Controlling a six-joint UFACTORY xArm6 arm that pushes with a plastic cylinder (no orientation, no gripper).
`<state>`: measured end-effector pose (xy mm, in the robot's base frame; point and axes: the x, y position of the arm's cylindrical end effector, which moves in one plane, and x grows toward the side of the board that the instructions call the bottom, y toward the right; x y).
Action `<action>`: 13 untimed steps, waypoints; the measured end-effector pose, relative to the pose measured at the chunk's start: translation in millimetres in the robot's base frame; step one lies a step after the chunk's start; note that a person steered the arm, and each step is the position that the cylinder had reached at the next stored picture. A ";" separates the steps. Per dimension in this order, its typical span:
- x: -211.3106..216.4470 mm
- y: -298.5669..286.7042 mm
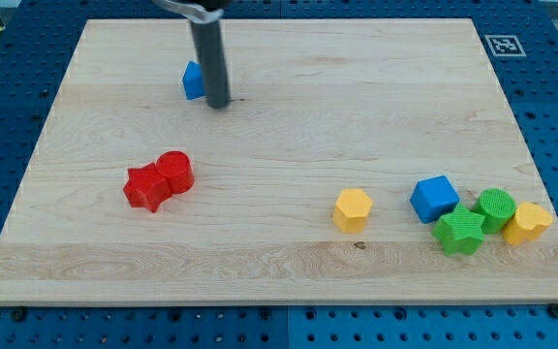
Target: Push blue cube towards top left
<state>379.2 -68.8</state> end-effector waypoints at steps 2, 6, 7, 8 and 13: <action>26.1 109.9; 127.8 414.1; 165.9 413.1; 222.6 399.6; 179.0 271.7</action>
<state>558.2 202.9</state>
